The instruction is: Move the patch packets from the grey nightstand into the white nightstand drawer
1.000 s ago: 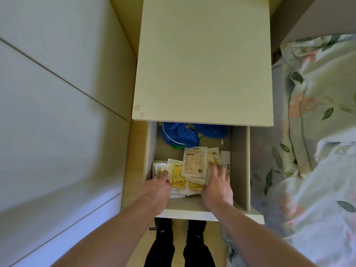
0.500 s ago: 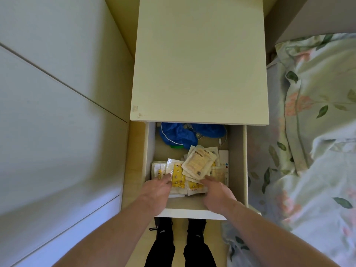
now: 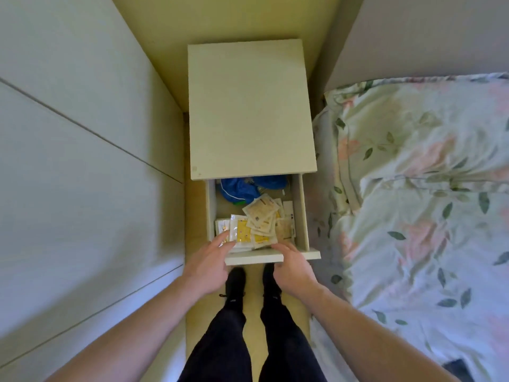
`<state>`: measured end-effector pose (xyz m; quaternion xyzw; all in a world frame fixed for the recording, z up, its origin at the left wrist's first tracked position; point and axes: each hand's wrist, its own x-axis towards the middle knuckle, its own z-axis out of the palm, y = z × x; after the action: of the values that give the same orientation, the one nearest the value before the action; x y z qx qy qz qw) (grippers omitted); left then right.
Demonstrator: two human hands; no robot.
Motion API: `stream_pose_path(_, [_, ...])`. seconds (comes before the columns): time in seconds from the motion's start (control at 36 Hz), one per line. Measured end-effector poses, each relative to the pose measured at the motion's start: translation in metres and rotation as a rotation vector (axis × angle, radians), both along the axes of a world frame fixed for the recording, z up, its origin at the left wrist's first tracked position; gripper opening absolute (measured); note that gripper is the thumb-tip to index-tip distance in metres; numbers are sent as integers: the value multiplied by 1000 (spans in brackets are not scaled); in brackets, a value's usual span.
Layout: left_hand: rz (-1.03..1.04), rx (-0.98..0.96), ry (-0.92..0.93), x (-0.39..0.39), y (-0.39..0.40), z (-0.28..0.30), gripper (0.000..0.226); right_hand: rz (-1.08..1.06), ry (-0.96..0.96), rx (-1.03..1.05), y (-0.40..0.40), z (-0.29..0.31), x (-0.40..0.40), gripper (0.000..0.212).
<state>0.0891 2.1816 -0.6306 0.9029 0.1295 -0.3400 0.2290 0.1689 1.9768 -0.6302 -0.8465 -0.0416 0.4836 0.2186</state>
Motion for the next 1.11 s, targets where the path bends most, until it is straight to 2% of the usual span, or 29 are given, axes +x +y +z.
stream_pose_path(0.11, [39,-43,-73,-13,-13,66,55,-120,-93,44,-16,73,-26,57])
stream_pose_path(0.22, [-3,-80,-111,-21,-26,111,50,-252,-174,32,-36,125,-58,58])
stream_pose_path(0.44, [-325,-75,-102,-27,-43,168,47,-517,-243,28,-75,189,-143,62])
stream_pose_path(0.58, [-529,-77,-179,-34,-86,217,47,-741,-344,25,-113,230,-205,62])
stream_pose_path(0.83, [-982,-174,-358,-87,-255,285,46,-1169,-571,41,-224,285,-352,52])
stream_pose_path(1.11, [-1304,-393,-466,-281,-466,338,44,-1476,-718,-106,-351,334,-601,54])
